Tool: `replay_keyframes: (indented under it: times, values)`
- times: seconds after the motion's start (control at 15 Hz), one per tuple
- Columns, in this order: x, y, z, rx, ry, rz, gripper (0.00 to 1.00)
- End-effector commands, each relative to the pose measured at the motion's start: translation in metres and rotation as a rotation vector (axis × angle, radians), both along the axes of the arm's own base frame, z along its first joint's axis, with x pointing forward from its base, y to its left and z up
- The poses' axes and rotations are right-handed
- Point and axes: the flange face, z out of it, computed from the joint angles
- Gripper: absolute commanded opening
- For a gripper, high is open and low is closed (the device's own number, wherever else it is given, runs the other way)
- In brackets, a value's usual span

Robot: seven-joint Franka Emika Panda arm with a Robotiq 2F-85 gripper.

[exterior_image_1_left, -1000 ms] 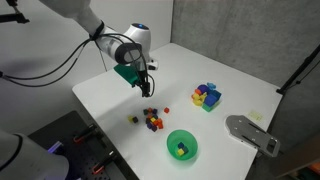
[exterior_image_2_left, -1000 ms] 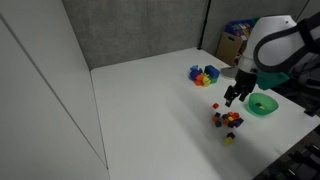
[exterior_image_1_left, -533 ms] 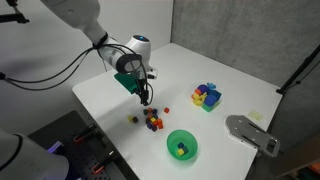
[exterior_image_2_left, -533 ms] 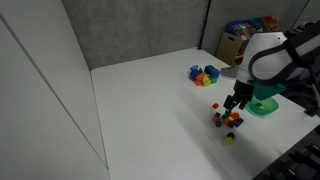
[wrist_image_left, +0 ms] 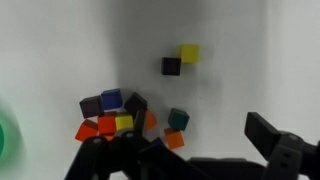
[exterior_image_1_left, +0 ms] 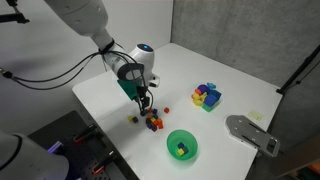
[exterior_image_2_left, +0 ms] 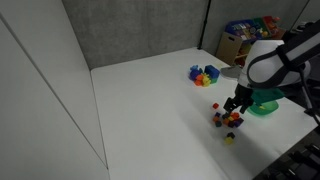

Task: Put a small block in the bowl

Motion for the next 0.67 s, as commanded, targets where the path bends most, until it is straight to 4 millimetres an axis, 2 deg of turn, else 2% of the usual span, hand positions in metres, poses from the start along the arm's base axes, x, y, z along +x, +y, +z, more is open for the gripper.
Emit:
replay_keyframes:
  times: [0.0, 0.33, 0.6]
  values:
    - [-0.003, -0.01, -0.018, 0.024, -0.028, -0.053, 1.0]
    - [-0.013, -0.008, -0.053, -0.011, -0.046, -0.05, 1.0]
    - [-0.022, 0.001, -0.076, -0.029, -0.031, -0.032, 1.0]
